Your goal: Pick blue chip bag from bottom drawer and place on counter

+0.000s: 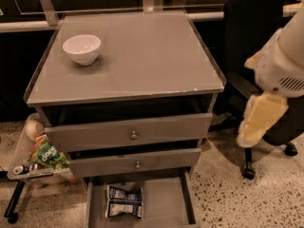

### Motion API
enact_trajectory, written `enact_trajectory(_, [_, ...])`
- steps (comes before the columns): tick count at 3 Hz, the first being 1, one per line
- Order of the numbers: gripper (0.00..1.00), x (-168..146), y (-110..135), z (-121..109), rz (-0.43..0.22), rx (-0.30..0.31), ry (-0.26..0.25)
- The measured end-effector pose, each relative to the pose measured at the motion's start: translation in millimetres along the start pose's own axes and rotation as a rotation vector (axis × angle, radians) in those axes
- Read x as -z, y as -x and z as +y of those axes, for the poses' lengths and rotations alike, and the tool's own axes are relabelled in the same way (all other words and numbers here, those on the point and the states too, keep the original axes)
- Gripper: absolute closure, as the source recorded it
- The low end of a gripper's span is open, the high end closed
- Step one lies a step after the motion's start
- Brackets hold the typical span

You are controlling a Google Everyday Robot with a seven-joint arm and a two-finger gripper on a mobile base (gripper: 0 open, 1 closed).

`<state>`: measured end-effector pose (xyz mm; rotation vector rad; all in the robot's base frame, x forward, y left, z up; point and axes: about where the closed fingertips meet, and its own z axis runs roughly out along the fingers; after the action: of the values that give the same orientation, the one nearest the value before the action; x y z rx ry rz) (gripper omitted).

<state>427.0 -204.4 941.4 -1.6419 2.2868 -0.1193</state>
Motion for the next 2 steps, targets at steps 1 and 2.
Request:
enact_trajectory(1, [0.0, -66, 0, 26, 0.013, -0.08, 0.027])
enact_trajectory(2, [0.0, -151, -19, 73, 0.06, -0.148, 0.14])
